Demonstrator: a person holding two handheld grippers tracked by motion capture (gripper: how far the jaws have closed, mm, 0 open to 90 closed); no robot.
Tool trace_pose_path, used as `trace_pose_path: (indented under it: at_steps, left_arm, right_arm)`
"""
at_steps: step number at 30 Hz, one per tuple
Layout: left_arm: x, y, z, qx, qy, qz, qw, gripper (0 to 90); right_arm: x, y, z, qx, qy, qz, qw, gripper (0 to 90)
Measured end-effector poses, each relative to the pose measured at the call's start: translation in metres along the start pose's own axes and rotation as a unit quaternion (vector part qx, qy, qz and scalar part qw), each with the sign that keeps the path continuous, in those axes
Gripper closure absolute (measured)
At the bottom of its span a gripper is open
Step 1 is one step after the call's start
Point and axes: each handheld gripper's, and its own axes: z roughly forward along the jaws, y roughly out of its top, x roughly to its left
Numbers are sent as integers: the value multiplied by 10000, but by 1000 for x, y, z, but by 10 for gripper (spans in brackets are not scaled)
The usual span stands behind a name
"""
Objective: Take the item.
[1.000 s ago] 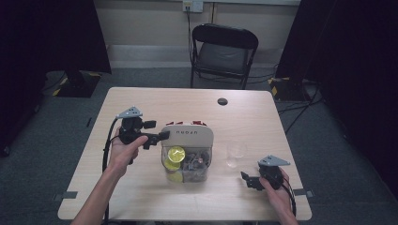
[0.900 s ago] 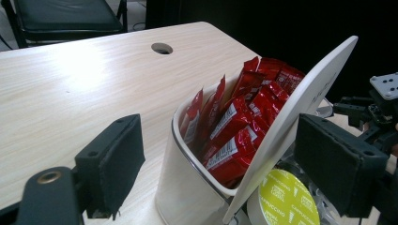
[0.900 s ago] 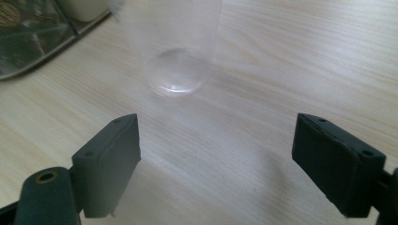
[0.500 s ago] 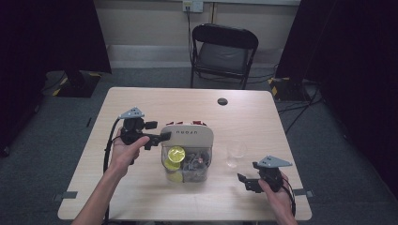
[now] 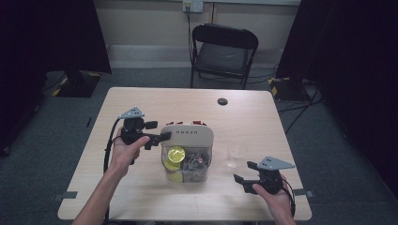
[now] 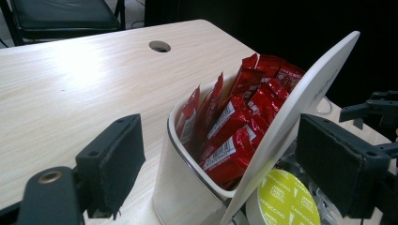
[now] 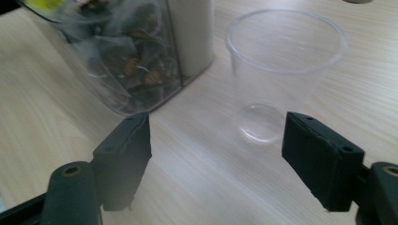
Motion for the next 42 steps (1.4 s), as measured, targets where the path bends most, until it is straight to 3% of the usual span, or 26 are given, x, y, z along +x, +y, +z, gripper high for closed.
trace_pose_path:
  at_steps: [21, 42]
  left_arm:
    - [0, -1, 0, 8, 11, 21, 10000, 161]
    - [0, -2, 1, 59, -7, -5, 10000, 160]
  right_arm:
    - [20, 31, 0, -374, 595, -78, 9975, 344]
    - [46, 72, 30, -466, 1327, -367, 9894, 526]
